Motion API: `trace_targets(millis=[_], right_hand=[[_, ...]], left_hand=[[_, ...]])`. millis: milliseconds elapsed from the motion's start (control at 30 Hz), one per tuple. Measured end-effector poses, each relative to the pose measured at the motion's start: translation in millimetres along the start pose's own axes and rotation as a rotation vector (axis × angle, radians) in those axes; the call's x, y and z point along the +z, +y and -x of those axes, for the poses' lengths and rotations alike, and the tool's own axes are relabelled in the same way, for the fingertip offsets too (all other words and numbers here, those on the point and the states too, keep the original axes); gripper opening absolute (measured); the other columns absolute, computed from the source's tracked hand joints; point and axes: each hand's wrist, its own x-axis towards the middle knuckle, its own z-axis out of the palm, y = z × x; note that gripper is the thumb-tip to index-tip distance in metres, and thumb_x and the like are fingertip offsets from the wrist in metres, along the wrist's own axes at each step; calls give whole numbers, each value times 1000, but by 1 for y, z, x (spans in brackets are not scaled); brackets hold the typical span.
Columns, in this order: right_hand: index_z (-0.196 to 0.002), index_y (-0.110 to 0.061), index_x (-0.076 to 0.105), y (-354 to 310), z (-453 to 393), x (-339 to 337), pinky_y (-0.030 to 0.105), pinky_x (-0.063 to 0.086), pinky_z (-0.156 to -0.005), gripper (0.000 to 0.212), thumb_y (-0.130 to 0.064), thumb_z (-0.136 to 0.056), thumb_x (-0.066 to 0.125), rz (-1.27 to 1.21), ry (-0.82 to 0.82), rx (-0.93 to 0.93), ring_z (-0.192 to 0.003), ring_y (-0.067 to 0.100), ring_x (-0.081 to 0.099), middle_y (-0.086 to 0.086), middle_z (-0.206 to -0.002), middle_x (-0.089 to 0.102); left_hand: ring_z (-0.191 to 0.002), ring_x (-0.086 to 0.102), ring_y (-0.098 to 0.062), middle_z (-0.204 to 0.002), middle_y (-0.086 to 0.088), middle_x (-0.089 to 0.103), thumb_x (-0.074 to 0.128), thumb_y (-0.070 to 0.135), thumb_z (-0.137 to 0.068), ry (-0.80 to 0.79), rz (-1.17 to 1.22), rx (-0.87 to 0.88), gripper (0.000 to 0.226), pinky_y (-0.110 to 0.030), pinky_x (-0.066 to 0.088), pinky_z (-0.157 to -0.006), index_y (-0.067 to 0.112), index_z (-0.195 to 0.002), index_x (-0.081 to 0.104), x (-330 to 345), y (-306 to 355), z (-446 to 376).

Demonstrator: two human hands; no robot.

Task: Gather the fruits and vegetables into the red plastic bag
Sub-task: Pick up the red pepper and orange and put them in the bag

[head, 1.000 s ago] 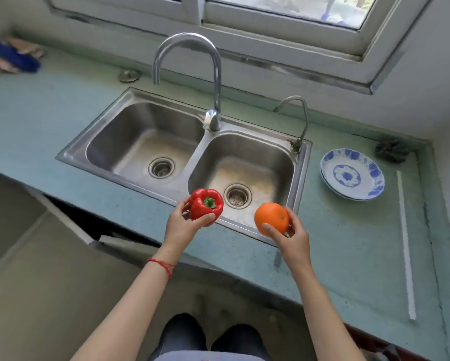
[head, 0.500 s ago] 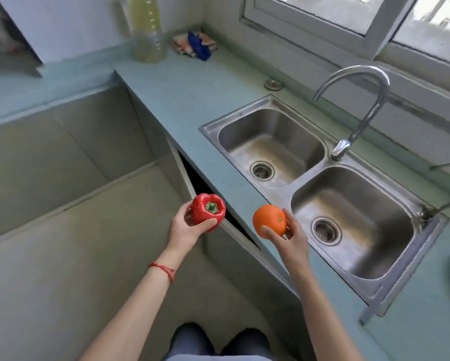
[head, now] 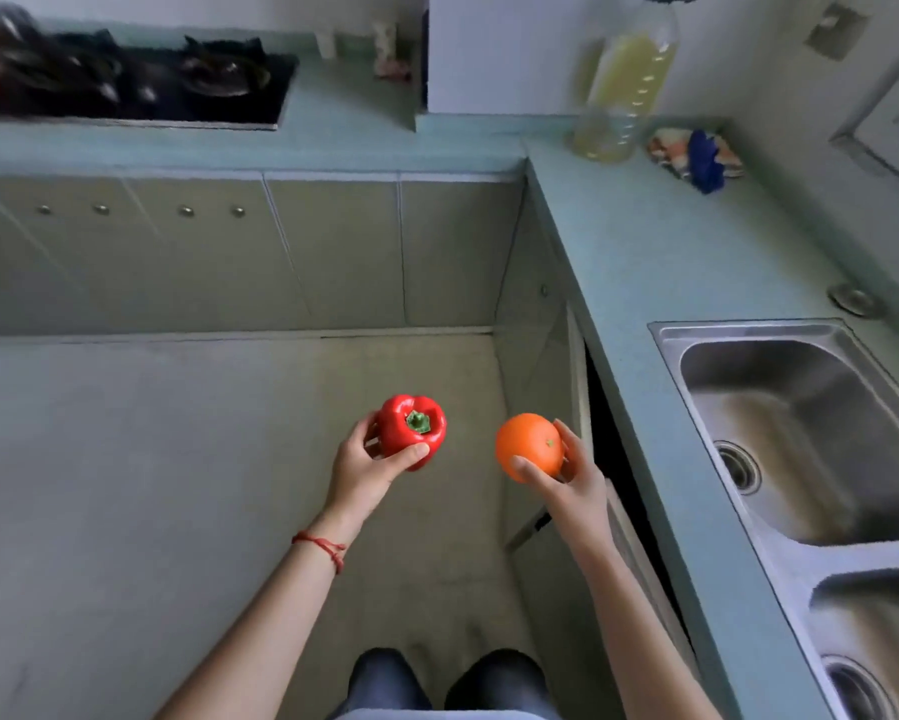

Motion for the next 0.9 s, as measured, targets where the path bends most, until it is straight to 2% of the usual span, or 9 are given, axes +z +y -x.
trace_targets(millis=[100, 167, 300, 400, 467, 567, 633, 767, 900], right_hand=[[-133, -22, 44, -14, -16, 39, 22, 43, -80, 68, -15, -72, 76, 26, -144, -27, -90, 4, 57, 0, -118, 54], [-133, -21, 44, -22, -26, 65, 16, 43, -75, 68, -14, -73, 75, 56, -246, -54, -88, -2, 56, -1, -116, 54], [-134, -20, 43, -34, -43, 114, 15, 44, -72, 69, -14, -73, 75, 111, -459, -95, -90, 7, 57, 1, -117, 54], [-135, -19, 43, -43, -52, 145, 14, 45, -69, 70, -16, -73, 76, 159, -605, -143, -91, 10, 57, 1, -117, 55], [-134, -19, 43, -49, -57, 163, 16, 43, -75, 72, -20, -71, 78, 182, -693, -168, -94, 13, 57, 2, -118, 56], [-134, -19, 44, -55, -63, 184, 23, 42, -81, 78, -28, -65, 80, 219, -819, -186, -99, 16, 57, 3, -120, 56], [-134, -18, 43, -58, -65, 192, 24, 42, -84, 77, -24, -67, 80, 238, -857, -202, -100, 17, 57, 3, -120, 56], [-132, -19, 46, -63, -72, 209, 24, 42, -82, 84, -41, -55, 72, 282, -910, -247, -99, 17, 57, 0, -116, 58], [-132, -19, 46, -68, -76, 227, 22, 42, -81, 94, -50, -46, 70, 277, -942, -241, -99, 15, 57, -1, -115, 57]], left_hand=[[-96, 56, -19, -111, -9, 57, 80, 4, -65, 138, 58, -30, 64, 0, 45, -63, 6, -122, 51, -36, -7, 0], [-92, 59, -17, -110, -7, 58, 83, 17, -55, 233, 94, -53, 72, -1, 46, -62, 11, -120, 52, -59, -11, 2], [-86, 61, -13, -109, -6, 60, 76, 27, -51, 437, 162, -91, 72, -2, 46, -59, 13, -118, 52, -95, -17, 10], [-81, 59, -7, -109, -7, 59, 82, 12, -61, 588, 211, -115, 67, -2, 46, -57, 10, -120, 51, -113, -20, 18], [-81, 59, -5, -109, -5, 58, 78, 7, -68, 676, 244, -129, 59, -2, 46, -57, 11, -120, 51, -120, -21, 24], [-85, 61, -11, -111, -5, 59, 82, 17, -60, 797, 273, -146, 65, -8, 47, -61, 14, -118, 52, -127, -26, 31], [-91, 60, -17, -113, -6, 58, 81, 15, -63, 845, 291, -165, 66, -14, 45, -66, 12, -121, 51, -128, -27, 34], [-86, 59, -8, -110, -2, 58, 81, 19, -63, 916, 297, -179, 64, -15, 43, -65, 16, -120, 51, -130, -25, 33], [-90, 59, -14, -111, -2, 57, 80, 22, -62, 950, 302, -194, 65, -16, 42, -66, 17, -120, 51, -141, -24, 25]])
